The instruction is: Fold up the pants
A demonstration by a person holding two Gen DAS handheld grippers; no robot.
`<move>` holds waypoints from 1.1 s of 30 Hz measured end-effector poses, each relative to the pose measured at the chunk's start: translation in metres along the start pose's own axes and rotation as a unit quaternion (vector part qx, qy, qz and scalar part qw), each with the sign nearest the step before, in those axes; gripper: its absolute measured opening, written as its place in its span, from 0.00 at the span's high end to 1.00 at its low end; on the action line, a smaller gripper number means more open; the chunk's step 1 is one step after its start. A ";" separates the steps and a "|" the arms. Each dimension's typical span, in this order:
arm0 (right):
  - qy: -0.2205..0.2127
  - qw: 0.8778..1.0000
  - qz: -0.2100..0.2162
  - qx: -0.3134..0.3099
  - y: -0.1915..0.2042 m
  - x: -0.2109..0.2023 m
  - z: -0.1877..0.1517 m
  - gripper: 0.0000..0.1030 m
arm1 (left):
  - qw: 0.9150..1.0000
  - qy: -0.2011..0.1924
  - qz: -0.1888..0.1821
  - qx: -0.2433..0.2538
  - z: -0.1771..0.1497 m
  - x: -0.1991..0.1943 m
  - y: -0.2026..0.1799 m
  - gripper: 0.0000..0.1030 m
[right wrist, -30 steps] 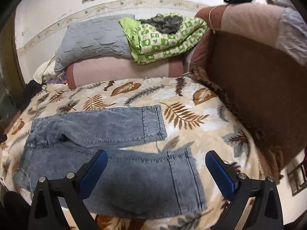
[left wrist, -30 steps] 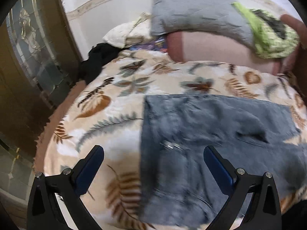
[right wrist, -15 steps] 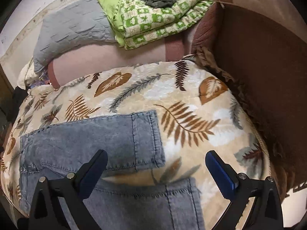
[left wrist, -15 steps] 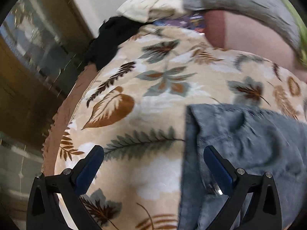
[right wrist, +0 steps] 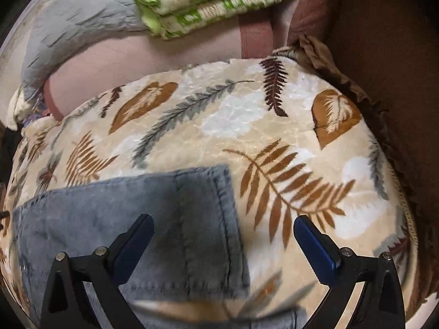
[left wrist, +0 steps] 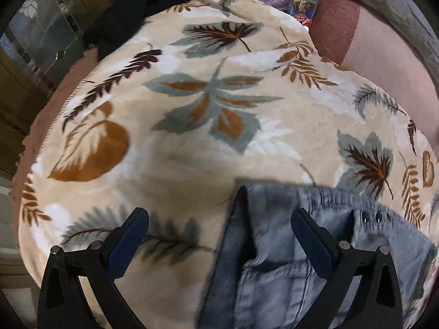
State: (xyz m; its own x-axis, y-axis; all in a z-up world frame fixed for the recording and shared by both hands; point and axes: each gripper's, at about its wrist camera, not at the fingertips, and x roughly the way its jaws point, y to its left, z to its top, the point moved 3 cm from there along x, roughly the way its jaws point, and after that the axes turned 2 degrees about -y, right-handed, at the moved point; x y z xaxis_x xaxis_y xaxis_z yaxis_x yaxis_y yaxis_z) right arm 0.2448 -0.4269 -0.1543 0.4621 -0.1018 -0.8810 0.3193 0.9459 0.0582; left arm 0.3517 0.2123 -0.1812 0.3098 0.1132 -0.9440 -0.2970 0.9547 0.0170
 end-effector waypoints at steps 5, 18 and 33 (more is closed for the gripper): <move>0.022 0.999 0.039 0.024 -0.003 0.033 0.020 0.14 | 0.998 0.022 -0.051 0.004 0.006 0.018 -0.025 0.29; 0.050 0.994 0.079 0.049 0.008 0.085 0.022 0.57 | 0.994 0.028 -0.107 0.008 0.012 0.038 -0.044 0.78; -0.025 0.996 0.079 0.012 0.013 -0.008 0.032 0.85 | 0.986 -0.049 -0.151 0.048 0.001 -0.038 -0.044 0.86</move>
State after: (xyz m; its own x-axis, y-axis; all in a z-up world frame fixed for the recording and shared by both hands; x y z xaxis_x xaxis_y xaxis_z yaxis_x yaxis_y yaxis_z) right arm 0.2716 -0.4240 -0.1311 0.5481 0.0322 -0.8358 0.2587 0.9437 0.2060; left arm 0.3541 0.1660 -0.1456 0.4588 -0.1593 -0.8741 -0.0922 0.9699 -0.2252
